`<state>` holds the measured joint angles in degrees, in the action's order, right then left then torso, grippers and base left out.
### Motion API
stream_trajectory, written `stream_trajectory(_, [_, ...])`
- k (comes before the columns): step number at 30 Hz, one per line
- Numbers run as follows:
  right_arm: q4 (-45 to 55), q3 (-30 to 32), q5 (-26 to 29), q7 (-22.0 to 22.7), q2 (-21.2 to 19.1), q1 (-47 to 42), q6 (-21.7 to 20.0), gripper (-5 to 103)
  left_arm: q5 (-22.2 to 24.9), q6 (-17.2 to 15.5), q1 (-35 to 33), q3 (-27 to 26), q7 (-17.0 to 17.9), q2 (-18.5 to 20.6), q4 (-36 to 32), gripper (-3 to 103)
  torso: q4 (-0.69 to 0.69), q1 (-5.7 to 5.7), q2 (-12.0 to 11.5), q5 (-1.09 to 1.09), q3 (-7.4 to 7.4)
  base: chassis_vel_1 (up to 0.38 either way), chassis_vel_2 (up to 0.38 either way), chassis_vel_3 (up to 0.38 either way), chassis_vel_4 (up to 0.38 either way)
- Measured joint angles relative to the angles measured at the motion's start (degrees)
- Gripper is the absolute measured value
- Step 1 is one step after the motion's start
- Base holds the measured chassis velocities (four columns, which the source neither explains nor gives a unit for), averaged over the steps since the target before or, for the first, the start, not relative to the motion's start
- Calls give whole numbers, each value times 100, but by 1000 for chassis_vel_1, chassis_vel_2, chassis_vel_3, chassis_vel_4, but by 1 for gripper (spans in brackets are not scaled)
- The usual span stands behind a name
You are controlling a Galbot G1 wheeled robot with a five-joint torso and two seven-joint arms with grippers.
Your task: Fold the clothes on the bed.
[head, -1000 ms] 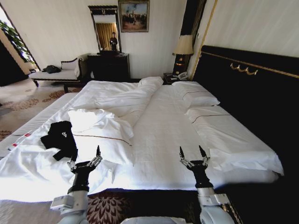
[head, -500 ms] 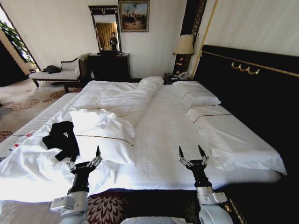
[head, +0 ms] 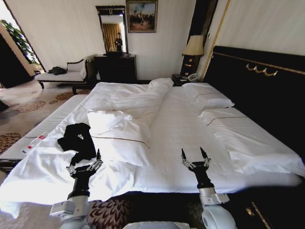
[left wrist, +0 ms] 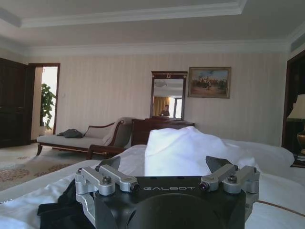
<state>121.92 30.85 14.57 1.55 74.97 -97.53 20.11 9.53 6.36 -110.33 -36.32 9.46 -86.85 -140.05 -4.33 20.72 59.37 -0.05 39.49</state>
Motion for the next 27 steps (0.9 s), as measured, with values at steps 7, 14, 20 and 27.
stream_trajectory(7, [-201, -174, 1013, 19, -340, 551, -149, 100, -24, 23, -51, -79, 11, -37, -17, 100, -1, 0, 0, 1, 1, 87, 80, -90, -85])
stream_trajectory(14, [-750, -665, 2754, -63, -1166, 1512, -216, 100, -213, 81, -132, -81, 0, -100, -21, 100, 1, 0, -1, 4, 1, 0, 0, 0, 0])
stream_trajectory(20, [-895, -1087, 4280, -98, -1628, 2111, -583, 100, -260, 96, -172, -176, -1, -108, -21, 100, 0, 0, -1, 1, 1, 0, 0, 0, 0])
stream_trajectory(27, [-1582, -1866, 6328, 389, -1759, 3745, -1592, 100, -344, 96, -250, -335, 0, -179, -106, 100, 2, 1, -1, 4, 1, 0, 0, 0, 0])
